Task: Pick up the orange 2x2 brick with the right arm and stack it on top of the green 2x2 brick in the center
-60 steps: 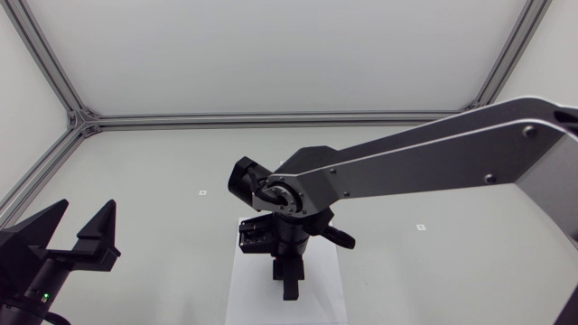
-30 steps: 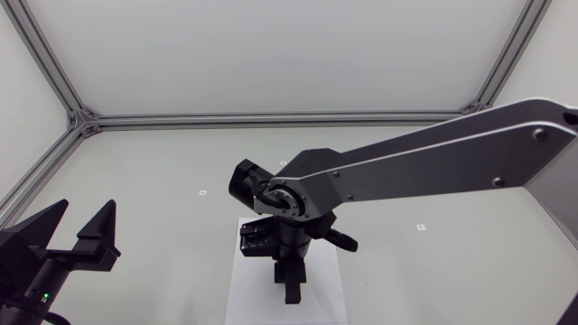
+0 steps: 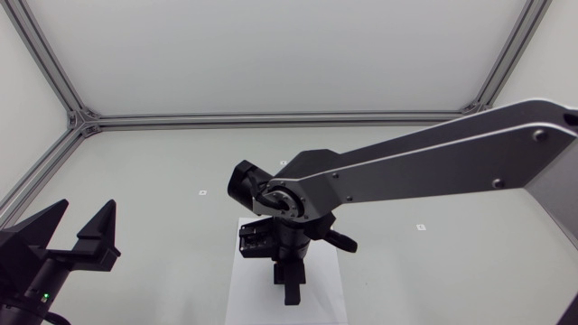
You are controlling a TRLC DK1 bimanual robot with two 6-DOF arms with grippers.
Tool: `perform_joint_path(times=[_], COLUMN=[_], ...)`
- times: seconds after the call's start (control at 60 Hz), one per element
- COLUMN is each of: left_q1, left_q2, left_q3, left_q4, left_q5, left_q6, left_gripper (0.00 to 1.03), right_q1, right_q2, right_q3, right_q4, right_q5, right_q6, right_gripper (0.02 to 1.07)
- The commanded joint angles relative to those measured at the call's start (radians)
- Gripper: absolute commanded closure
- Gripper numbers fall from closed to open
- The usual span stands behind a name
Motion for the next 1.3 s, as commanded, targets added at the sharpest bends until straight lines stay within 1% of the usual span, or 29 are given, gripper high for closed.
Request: perform_joint_path(times=[0.0, 0.783, 0.883, 0.95, 0.983, 1.017, 1.033, 1.067, 1.133, 1.283], left_q1=[0.003, 0.003, 0.003, 0.003, 0.003, 0.003, 0.003, 0.003, 0.003, 0.003], left_q2=[-0.008, -0.008, -0.008, -0.008, -0.008, -0.008, -0.008, -0.008, -0.008, -0.008], left_q3=[-0.041, -0.041, -0.041, -0.041, -0.041, -0.041, -0.041, -0.041, -0.041, -0.041], left_q4=[-0.015, -0.013, -0.015, -0.013, -0.015, -0.013, -0.013, -0.015, -0.015, -0.013], left_q5=[0.004, 0.004, 0.004, 0.004, 0.004, 0.004, 0.004, 0.004, 0.004, 0.004], left_q6=[0.013, 0.013, 0.013, 0.013, 0.013, 0.013, 0.013, 0.013, 0.013, 0.013], left_gripper=[0.04, 0.04, 0.04, 0.04, 0.04, 0.04, 0.04, 0.04, 0.04, 0.04], right_q1=[0.010, 0.000, -0.001, -0.001, -0.001, -0.001, -0.003, -0.004, -0.004, -0.009], right_q2=[0.007, 0.024, 0.029, 0.032, 0.033, 0.035, 0.036, 0.038, 0.041, 0.041], right_q3=[-0.022, -0.013, -0.010, -0.009, -0.007, -0.006, -0.002, -0.001, 0.001, 0.007], right_q4=[-0.008, -0.020, -0.020, -0.020, -0.019, -0.019, -0.019, -0.019, -0.019, -0.017], right_q5=[-0.006, -0.004, -0.004, -0.004, -0.003, -0.003, -0.003, -0.004, -0.004, -0.004], right_q6=[0.006, 0.018, 0.021, 0.024, 0.026, 0.029, 0.029, 0.029, 0.027, 0.027], right_gripper=[0.63, 0.61, 0.51, 0.38, 0.33, 0.27, 0.19, 0.11, 0.07, 0.07])
